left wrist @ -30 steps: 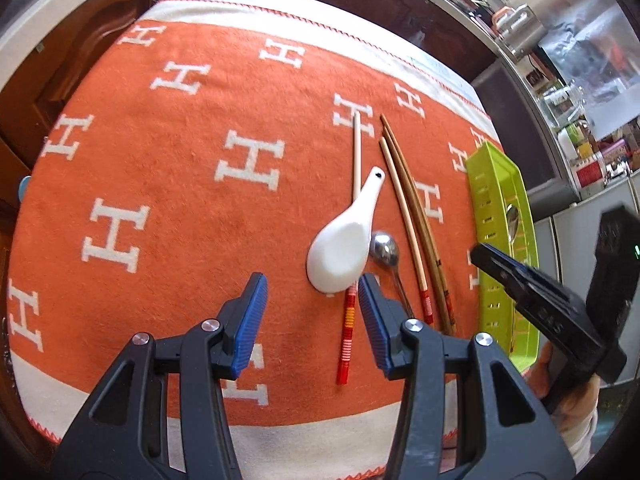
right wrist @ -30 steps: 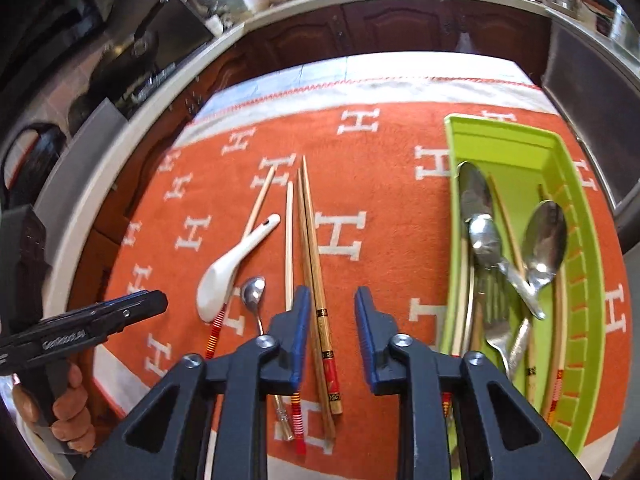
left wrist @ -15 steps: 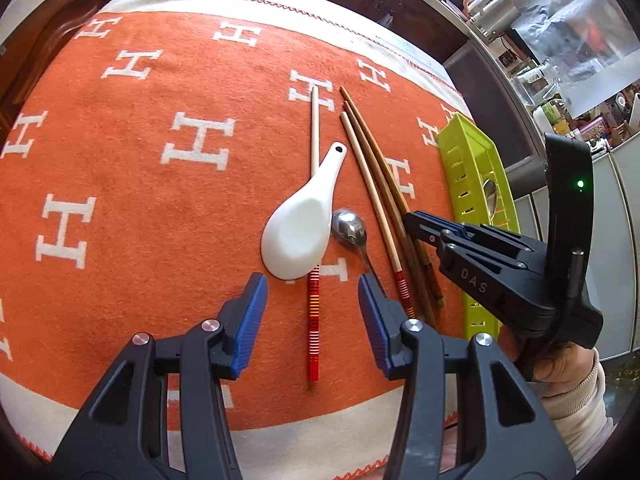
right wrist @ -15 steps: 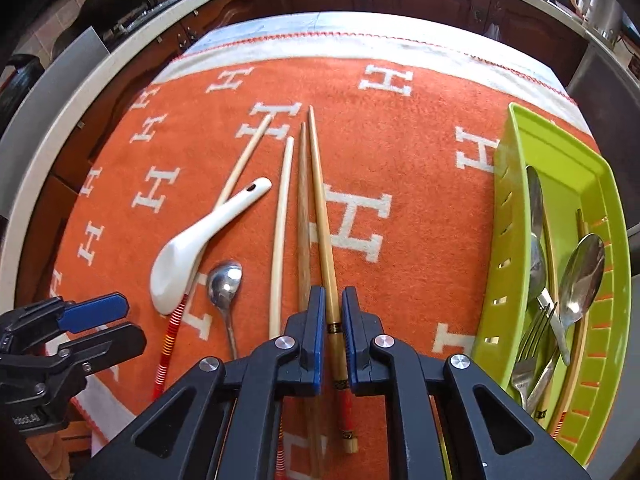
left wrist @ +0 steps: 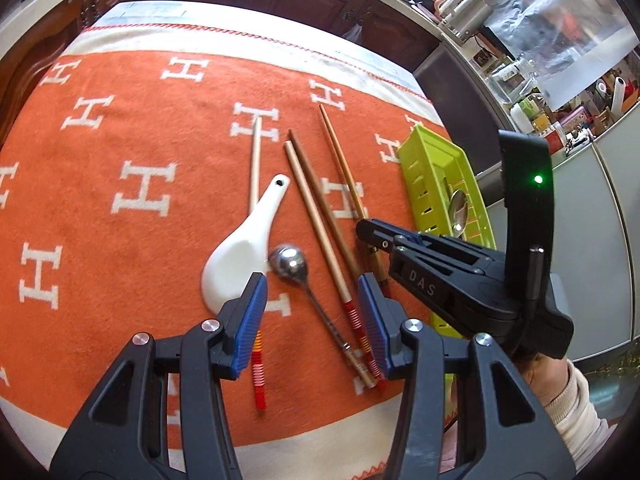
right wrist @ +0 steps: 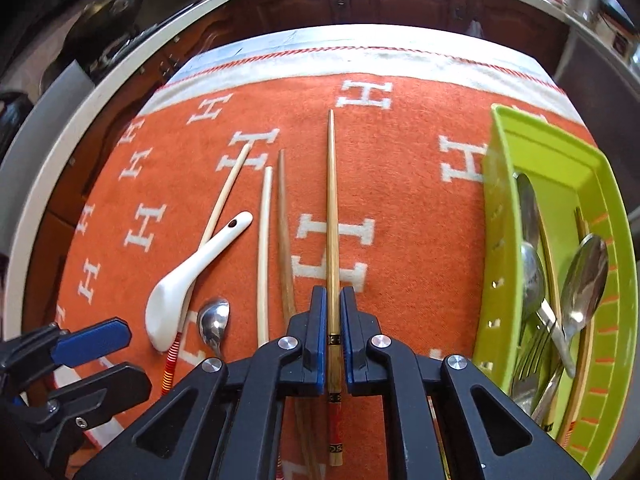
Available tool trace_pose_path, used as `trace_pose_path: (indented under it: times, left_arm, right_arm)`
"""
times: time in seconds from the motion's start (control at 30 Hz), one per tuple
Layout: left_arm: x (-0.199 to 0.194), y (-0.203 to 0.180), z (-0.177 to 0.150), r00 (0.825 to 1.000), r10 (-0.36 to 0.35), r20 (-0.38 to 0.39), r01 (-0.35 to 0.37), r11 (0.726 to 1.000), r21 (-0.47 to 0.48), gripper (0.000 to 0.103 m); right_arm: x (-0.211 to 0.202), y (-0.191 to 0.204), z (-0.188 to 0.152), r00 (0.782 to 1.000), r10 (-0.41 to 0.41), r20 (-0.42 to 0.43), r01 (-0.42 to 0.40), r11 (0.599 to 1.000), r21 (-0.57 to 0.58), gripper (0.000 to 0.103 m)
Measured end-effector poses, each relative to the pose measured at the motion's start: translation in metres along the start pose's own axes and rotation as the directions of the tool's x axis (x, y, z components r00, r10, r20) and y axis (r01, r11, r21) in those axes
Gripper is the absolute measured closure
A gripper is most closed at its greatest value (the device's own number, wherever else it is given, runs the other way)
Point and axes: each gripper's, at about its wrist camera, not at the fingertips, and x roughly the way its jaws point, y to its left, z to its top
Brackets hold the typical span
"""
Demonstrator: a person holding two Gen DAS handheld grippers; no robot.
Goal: Organize utensils
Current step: 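Close the right tool on a wooden chopstick and lift it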
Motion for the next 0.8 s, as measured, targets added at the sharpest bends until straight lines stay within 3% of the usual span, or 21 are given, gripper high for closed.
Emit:
trace_pose_path:
  times: [0.07, 0.2, 0.4, 0.57, 0.8]
  left_arm:
    - [0.006, -0.007, 0.004, 1.0, -0.004, -0.005, 0.004, 1.0, 0.003, 0.059]
    - [0.02, -0.018, 0.012, 0.999, -0.032, -0.022, 0.032, 0.999, -0.02, 0.074]
    - [0.043, -0.026, 0.029, 0.998, -0.05, -0.049, 0.044, 0.993, -0.107, 0.083]
    - [0.065, -0.032, 0.034, 0.996, -0.03, -0.079, 0.017, 0.987, -0.16, 0.086]
    - [0.081, -0.043, 0.029, 0.995, 0.038, -0.091, -0.05, 0.99, -0.133, 0.086]
  right_arm:
    - [-0.009, -0.008, -0.001, 0.999, 0.027, 0.021, -0.027, 0.999, 0.034, 0.097]
    - [-0.03, -0.02, -0.004, 0.995, 0.078, 0.065, -0.083, 0.993, 0.084, 0.097]
    - [-0.063, -0.04, -0.014, 0.983, 0.13, 0.126, -0.149, 0.977, 0.151, 0.097]
    - [-0.082, -0.057, -0.024, 0.972, 0.172, 0.159, -0.202, 0.96, 0.193, 0.097]
    - [-0.099, -0.075, -0.04, 0.963, 0.198, 0.181, -0.236, 0.947, 0.219, 0.097]
